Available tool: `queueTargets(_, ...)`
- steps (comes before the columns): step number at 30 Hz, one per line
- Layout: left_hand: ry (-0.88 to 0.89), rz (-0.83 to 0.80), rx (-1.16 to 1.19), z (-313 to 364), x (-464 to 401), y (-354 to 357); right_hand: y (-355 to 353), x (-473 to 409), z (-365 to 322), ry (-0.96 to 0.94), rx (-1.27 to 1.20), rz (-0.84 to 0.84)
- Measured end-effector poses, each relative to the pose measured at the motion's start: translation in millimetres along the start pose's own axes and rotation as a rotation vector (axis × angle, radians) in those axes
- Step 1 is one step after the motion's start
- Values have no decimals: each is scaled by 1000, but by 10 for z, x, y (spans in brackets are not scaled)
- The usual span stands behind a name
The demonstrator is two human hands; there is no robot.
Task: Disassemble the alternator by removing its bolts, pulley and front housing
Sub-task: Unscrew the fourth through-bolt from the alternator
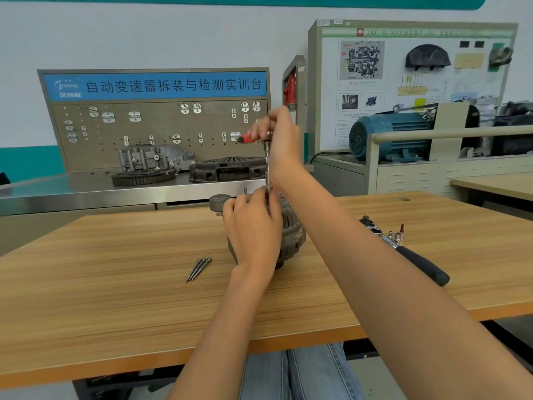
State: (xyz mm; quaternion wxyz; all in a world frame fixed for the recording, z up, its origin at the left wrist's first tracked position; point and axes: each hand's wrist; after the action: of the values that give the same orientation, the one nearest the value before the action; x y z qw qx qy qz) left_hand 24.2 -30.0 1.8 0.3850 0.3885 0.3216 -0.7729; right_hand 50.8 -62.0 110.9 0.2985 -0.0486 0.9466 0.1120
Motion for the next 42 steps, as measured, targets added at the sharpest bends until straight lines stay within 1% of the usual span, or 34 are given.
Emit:
queueTargets(1,-5,-3,5,-5,-4,-5,29,32,34,-80,126,30)
queueTargets(2,-6,-13,3,-12,-6,-10,63,69,83,-199,301,64)
queueTargets(4,-5,-35,-11,-23,-10,-18,109,122,206,-462,814,184)
queueTargets(5,-7,-37,-2,-29,-14,-18,124,135,259,-530,1065,271)
queueTargets(6,-10,-31,11,-34,-13,-20,126,146,295,-543,1240,348)
queueTargets(7,-9,-26,16,-36,-12,-19,118,147,319,-538,1315,401)
queueTargets(8,-4,-25,4,-37,-13,-17,109,155,318,-542,1305,429)
queueTargets(11,24,-40,-38,-29,-8,-4,95,156,288,-562,1130,417)
queueTargets(14,8,-59,-60,-22,-16,-1,118,133,211,-515,929,375)
queueTargets(16,-15,-37,-19,-18,-17,5,118,121,171,-473,776,315)
queueTargets(18,-38,-17,15,-7,-16,12,98,102,126,-358,525,215)
queueTargets(20,-36,-6,13,-4,-13,15,83,67,72,-167,242,113)
queueTargets(21,-26,-1,11,-3,-8,11,72,49,42,-82,140,64)
queueTargets(23,-8,11,20,13,3,3,33,1,2,14,32,-22)
queueTargets(25,4,24,23,19,7,2,-11,-32,-4,29,-42,-69)
queueTargets(27,13,21,4,10,8,5,-32,-24,10,33,-68,-74)
queueTargets(29,3,5,-2,-5,1,4,-17,7,37,9,12,-37)
queueTargets(30,-8,-4,4,-11,0,1,4,27,58,-34,84,-9)
queueTargets(32,-26,-22,20,-16,1,-8,56,81,102,-193,265,45)
queueTargets(33,-30,-32,22,-18,3,-13,81,109,125,-287,394,71)
queueTargets(34,-33,-40,20,-19,4,-17,92,128,163,-381,579,114)
queueTargets(35,-32,-40,22,-19,7,-20,90,146,200,-462,816,203)
queueTargets(36,-32,-30,30,-18,8,-21,83,160,235,-513,1051,304)
queueTargets(37,-33,-20,40,-17,8,-20,76,175,264,-544,1236,376)
queueTargets(38,-29,-15,41,-17,9,-19,70,187,288,-568,1336,412)
queueTargets(39,-17,-14,33,-17,8,-13,70,196,292,-585,1356,422)
queueTargets(42,3,-31,1,-24,11,-6,109,198,261,-570,1251,397)
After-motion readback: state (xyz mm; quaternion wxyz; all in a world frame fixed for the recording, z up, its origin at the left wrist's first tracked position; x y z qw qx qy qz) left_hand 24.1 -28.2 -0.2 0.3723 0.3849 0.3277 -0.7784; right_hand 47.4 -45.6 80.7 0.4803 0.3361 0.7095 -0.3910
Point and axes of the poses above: each hand's wrist, its own x-axis away from the middle knuckle, its own y-axis out of the palm, z = x × y, and after that the axes turned 12 degrees about x, right-handed
